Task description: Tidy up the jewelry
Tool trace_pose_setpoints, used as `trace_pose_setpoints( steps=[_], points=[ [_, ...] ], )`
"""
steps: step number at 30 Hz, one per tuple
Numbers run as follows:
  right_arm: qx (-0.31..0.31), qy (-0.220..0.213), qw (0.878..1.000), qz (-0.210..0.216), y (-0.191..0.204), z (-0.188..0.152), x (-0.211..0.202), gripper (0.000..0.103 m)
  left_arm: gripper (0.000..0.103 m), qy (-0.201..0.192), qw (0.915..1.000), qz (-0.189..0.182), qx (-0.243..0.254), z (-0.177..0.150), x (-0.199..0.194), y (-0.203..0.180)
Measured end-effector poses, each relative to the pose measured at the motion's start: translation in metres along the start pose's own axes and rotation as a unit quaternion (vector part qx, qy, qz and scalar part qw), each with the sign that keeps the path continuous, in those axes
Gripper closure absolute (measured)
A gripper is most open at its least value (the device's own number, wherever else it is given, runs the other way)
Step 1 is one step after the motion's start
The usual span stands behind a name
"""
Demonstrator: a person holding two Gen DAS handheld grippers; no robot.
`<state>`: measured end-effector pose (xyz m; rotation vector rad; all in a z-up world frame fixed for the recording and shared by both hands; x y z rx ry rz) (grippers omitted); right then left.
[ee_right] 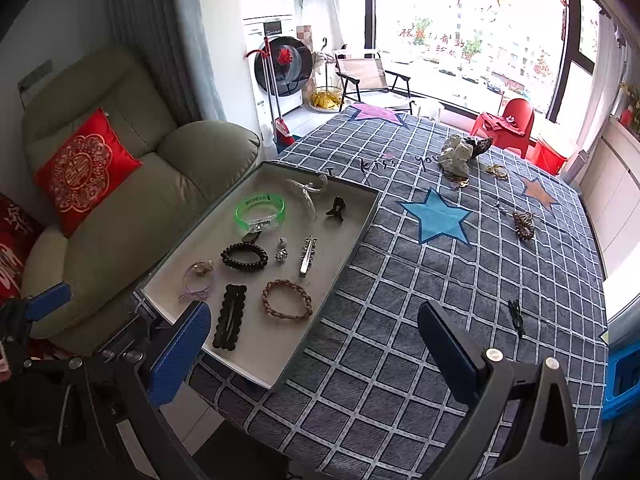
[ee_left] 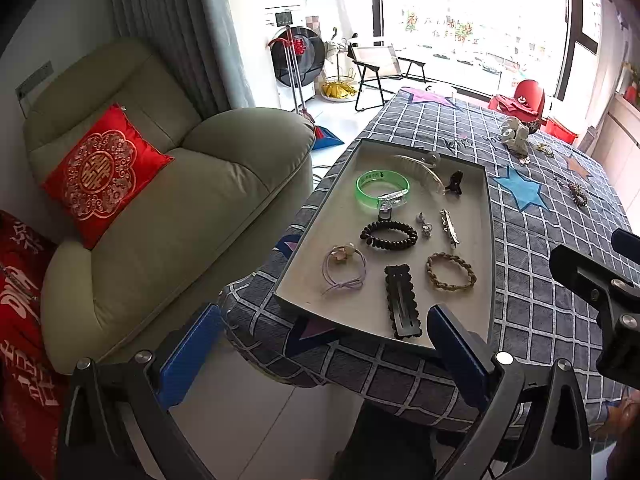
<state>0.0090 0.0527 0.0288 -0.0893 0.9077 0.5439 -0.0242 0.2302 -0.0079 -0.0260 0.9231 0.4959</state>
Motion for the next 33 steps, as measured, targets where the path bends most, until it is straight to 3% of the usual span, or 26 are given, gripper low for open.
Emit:
trace_pose_setpoints(
  steps=[33],
  points=[
    [0.004, 0.006, 1.0, 0.002, -0.001, -0.011, 0.008, 0.0, 0.0, 0.004, 1.0, 0.001, 0.003, -0.002, 0.01, -0.001]
  ],
)
Point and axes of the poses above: each gripper's, at about its wrist camera, not at the fingertips, and x roughly the way its jaws point, y to its left, z to its top, the point moved 8 cm from there along x, roughly the way its jaws point, and after that the axes turned 8 degrees about z, right-handed, at the moved point
